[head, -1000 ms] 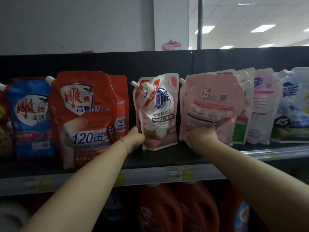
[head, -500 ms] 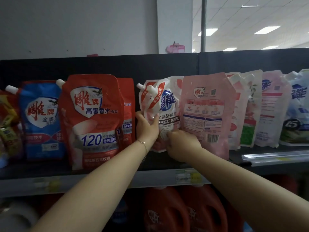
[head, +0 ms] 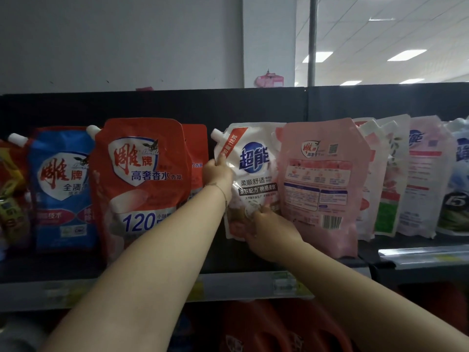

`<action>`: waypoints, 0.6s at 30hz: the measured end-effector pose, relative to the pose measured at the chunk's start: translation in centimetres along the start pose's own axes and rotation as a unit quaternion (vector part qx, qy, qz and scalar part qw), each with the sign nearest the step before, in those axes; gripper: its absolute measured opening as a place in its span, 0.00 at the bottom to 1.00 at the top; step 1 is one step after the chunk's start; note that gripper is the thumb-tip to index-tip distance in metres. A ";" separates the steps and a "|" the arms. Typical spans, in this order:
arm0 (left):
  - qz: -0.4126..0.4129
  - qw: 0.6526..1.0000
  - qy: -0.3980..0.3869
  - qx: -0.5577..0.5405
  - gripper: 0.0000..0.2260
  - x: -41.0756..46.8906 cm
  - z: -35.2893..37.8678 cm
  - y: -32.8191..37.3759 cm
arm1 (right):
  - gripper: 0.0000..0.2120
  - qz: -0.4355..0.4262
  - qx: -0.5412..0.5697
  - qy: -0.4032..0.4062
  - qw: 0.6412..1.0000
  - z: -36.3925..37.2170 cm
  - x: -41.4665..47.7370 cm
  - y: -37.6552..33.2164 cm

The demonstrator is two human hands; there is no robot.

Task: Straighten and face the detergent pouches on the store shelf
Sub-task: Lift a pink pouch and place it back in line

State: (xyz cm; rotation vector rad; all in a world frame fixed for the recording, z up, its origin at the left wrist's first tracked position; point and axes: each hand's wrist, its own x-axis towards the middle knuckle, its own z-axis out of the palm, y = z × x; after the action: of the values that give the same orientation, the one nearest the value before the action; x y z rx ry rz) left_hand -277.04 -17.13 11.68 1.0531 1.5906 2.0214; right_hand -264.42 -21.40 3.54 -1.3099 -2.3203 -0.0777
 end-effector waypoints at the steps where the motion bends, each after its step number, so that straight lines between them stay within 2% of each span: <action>1: -0.012 1.000 0.002 -0.011 0.15 0.4 0.0 0.1 | 0.19 -0.002 0.001 -0.005 1.000 0.2 0.1 0.3; 6: -0.076 0.994 0.013 -0.076 0.13 2.0 -0.7 0.2 | 0.25 -0.002 0.025 -0.080 0.996 0.8 0.5 2.0; 8: -0.066 0.994 0.025 -0.081 0.17 3.0 -0.9 -0.3 | 0.25 0.014 0.046 -0.106 0.993 0.9 0.6 2.4; 11: -0.047 0.997 0.045 -0.045 0.21 3.1 -0.8 -0.4 | 0.24 0.007 0.099 -0.068 0.993 1.1 0.9 2.6; 14: -0.050 0.996 0.070 -0.013 0.23 2.2 -0.5 -0.3 | 0.30 0.006 0.151 -0.014 0.988 1.0 1.3 2.1; 18: -0.040 0.991 0.111 -0.058 0.24 -0.8 0.2 -1.1 | 0.34 0.009 0.180 0.013 0.984 1.3 1.9 1.2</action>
State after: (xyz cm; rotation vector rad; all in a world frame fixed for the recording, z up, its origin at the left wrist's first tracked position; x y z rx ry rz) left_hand -276.53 -17.18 10.38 0.7322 1.5691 2.2106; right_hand -264.72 -18.88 2.95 -1.1372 -2.1707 0.3142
